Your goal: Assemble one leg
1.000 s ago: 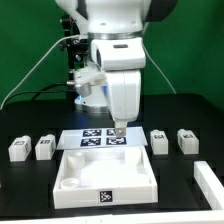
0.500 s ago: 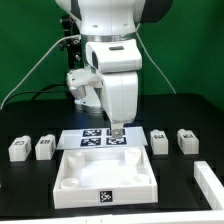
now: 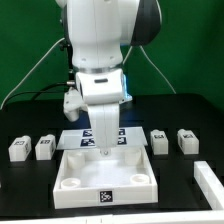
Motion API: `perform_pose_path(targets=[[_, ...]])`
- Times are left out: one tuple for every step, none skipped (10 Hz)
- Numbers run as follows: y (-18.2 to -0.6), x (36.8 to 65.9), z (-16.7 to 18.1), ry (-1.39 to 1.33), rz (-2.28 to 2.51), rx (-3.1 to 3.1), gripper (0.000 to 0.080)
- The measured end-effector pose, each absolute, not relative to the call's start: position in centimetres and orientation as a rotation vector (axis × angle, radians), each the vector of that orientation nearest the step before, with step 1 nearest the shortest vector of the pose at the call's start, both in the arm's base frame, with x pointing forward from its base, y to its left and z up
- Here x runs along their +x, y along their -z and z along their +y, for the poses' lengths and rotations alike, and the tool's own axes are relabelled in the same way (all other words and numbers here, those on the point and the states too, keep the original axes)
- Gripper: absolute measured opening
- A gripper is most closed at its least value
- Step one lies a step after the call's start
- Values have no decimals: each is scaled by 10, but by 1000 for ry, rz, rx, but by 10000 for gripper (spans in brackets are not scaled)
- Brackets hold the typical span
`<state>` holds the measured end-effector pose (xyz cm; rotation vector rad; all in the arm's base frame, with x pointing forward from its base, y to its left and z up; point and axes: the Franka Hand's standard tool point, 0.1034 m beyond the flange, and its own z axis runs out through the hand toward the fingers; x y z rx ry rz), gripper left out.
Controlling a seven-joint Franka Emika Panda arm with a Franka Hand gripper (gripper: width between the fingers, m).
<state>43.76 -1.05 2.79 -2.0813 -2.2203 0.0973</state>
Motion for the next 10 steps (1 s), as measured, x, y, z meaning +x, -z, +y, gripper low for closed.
perform_pose_path(targets=[[-19, 435, -9, -96, -2208, -2089, 650], [-16, 435, -8, -96, -2205, -2096, 650], [-17, 435, -8, -95, -2204, -2098, 623], [-16, 435, -9, -96, -2202, -2098, 450], [-16, 435, -9, -97, -2202, -2098, 450], [-16, 434, -9, -97, -2202, -2098, 268], [-16, 434, -9, -97, -2202, -2098, 132], [-16, 435, -9, -96, -2202, -2100, 132], [-17, 435, -9, -94, -2203, -2101, 57], [-17, 435, -9, -93, -2203, -2102, 57]])
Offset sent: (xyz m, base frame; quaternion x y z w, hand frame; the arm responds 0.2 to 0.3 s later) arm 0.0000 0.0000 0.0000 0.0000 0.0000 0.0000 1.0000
